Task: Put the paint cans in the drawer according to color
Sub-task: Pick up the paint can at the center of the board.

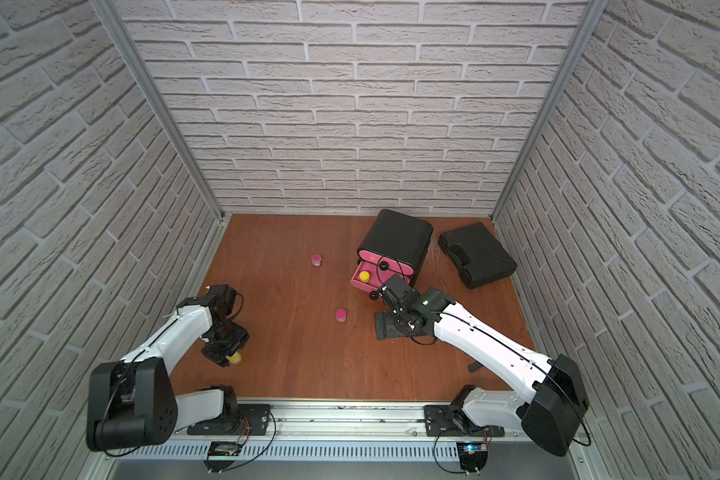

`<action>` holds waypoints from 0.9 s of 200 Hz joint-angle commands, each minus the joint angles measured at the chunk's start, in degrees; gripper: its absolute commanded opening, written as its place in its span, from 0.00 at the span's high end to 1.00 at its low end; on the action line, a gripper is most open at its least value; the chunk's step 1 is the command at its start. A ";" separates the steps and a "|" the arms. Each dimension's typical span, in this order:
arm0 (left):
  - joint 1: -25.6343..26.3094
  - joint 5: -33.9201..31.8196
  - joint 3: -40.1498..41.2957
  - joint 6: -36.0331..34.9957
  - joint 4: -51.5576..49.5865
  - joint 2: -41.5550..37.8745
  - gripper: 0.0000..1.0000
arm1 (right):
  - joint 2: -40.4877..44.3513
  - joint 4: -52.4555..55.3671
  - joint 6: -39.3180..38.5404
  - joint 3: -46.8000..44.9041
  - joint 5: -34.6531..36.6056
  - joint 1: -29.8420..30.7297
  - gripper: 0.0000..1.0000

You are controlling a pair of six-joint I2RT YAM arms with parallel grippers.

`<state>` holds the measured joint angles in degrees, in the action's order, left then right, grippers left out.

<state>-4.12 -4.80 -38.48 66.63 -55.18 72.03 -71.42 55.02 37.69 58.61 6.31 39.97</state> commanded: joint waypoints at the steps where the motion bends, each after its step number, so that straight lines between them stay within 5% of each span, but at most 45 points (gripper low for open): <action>1: -0.31 0.05 1.11 0.25 1.15 0.18 0.43 | 1.12 -0.62 0.64 0.02 1.30 0.46 0.00; 57: -0.36 -0.81 0.57 -1.71 2.71 0.67 0.52 | 1.12 -0.71 1.50 0.19 1.74 0.46 0.00; 117: -0.45 -1.29 -0.76 -4.05 2.29 0.04 0.72 | 1.73 -0.69 2.47 0.13 2.39 0.51 0.00; 180: 1.50 -1.46 -15.05 -12.81 -3.65 1.75 0.76 | 2.15 3.55 3.50 1.92 7.40 0.25 0.00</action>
<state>-3.97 -5.10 -47.24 59.13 -55.27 72.73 -70.76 55.75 39.70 58.70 9.21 39.97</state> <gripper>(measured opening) 0.368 0.998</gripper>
